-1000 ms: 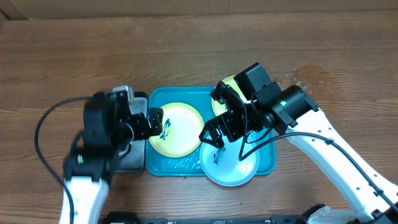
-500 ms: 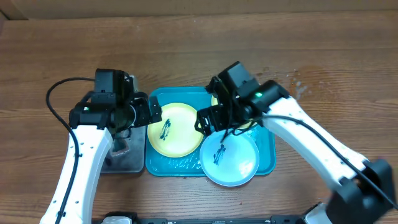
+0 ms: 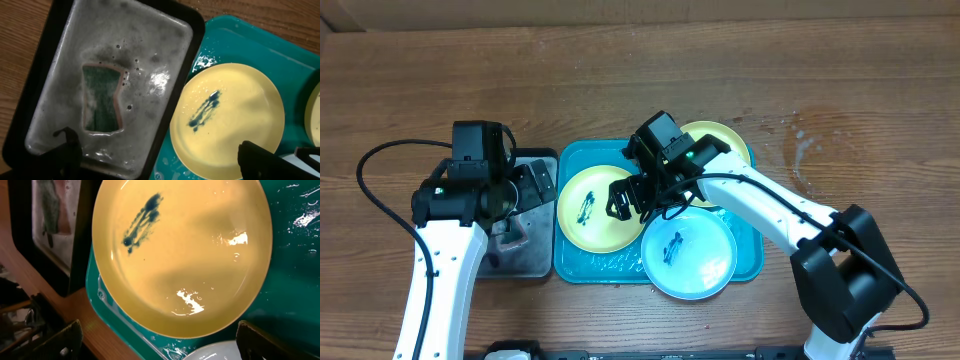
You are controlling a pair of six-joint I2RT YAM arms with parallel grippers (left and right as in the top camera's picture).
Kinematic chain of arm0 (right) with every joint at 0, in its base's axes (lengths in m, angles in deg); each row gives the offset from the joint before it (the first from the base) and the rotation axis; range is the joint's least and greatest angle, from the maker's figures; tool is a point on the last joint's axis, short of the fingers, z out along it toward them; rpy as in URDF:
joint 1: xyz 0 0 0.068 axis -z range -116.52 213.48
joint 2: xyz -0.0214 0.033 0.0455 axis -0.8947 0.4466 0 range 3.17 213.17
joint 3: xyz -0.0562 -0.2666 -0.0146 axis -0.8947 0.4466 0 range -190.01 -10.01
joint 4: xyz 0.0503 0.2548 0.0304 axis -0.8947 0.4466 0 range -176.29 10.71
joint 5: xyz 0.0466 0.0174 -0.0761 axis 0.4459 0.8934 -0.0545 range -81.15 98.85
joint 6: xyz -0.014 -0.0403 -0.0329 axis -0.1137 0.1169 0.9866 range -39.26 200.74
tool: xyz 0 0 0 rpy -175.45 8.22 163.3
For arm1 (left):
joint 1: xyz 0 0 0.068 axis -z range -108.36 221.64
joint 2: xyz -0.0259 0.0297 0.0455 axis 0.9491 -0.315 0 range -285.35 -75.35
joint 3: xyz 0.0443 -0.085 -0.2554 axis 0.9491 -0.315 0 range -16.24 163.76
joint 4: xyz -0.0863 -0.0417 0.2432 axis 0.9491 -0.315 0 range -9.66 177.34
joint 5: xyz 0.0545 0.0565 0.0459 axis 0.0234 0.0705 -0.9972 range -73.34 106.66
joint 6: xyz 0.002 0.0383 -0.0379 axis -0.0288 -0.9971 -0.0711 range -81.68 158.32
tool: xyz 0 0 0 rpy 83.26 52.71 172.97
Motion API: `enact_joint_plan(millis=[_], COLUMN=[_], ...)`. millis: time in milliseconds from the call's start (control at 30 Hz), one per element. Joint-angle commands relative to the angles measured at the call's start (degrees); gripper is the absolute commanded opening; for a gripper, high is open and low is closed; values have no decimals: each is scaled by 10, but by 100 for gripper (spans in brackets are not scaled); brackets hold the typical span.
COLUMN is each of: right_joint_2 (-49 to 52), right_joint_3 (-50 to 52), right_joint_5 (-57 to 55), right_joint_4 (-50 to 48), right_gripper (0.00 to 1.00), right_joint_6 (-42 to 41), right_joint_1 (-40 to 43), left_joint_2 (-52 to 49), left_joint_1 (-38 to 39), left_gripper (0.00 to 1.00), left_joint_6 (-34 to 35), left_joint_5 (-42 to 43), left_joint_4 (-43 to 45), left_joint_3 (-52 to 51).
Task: Clean dirty plates on tray and stack at the side
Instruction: 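Grip the left yellow plate's rim with the right gripper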
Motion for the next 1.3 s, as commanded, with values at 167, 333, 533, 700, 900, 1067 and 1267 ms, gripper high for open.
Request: enact_joint_plan(millis=[167, 333, 533, 700, 900, 1067, 1267], right_joint_2=[55, 71, 73, 74, 74, 74, 74], right_joint_3=[-14, -14, -14, -4, 16, 23, 23], right_joint_5=[-56, -56, -57, -60, -64, -76, -81], right_joint_4=[-24, -60, -55, -49, -49, -50, -52], right_gripper=[96, 82, 50, 45, 33, 14, 4], right_joint_6=[-55, -72, -72, -72, -72, -91, -102], right_joint_1=[0, 0, 0, 0, 0, 0, 0], left_joint_2=[6, 5, 5, 5, 5, 5, 5], left_joint_1=[-3, -3, -2, -2, -2, -2, -2], left_gripper=[100, 100, 100, 100, 100, 100, 100], left_joint_6=[5, 6, 5, 5, 6, 6, 6], left_joint_5=[-18, -28, -28, -28, -28, -27, -10], left_joint_4=[-8, -17, -21, -21, -21, -21, -18], left_joint_3=[9, 9, 9, 9, 9, 9, 9])
